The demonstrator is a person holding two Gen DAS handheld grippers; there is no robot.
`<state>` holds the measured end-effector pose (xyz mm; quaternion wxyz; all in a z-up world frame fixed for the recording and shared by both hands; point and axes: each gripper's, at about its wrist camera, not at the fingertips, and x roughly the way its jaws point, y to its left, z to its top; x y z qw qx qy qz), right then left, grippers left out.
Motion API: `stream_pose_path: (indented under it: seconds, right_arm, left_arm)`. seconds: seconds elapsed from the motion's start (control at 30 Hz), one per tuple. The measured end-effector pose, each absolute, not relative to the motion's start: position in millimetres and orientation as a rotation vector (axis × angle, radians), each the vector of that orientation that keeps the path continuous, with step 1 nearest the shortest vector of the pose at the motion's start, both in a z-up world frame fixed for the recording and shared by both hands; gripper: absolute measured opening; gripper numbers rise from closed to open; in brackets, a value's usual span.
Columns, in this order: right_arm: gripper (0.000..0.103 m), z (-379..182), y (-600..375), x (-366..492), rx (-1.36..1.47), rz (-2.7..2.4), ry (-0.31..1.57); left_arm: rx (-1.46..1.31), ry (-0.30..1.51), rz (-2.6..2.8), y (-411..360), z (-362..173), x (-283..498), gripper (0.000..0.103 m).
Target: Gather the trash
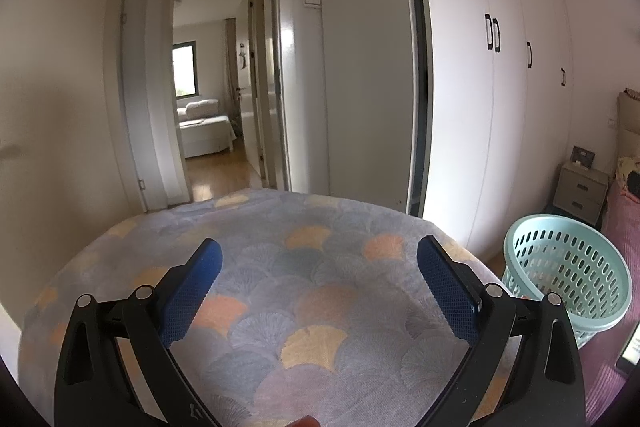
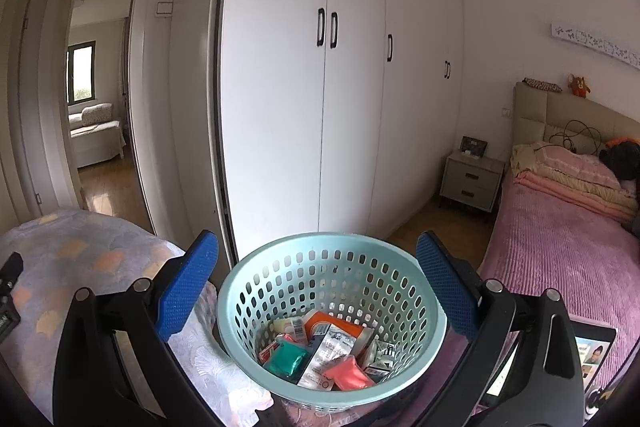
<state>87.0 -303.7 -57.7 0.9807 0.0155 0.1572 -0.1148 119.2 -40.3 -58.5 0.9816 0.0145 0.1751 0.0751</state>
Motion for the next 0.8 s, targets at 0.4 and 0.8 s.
stream_pose_path:
  seconds: [0.4, 0.8]
  right_arm:
    - [0.095, -35.7, -304.1, 57.8, 0.045, -0.221, 0.278]
    - [0.095, -39.6, -284.9, 57.8, 0.057, -0.148, 0.316]
  left_arm:
    - [0.026, 0.319, 0.164, -42.2, -40.7, 109.5, 0.095]
    - [0.006, 0.363, 0.204, -9.0, -38.5, 79.7, 0.096]
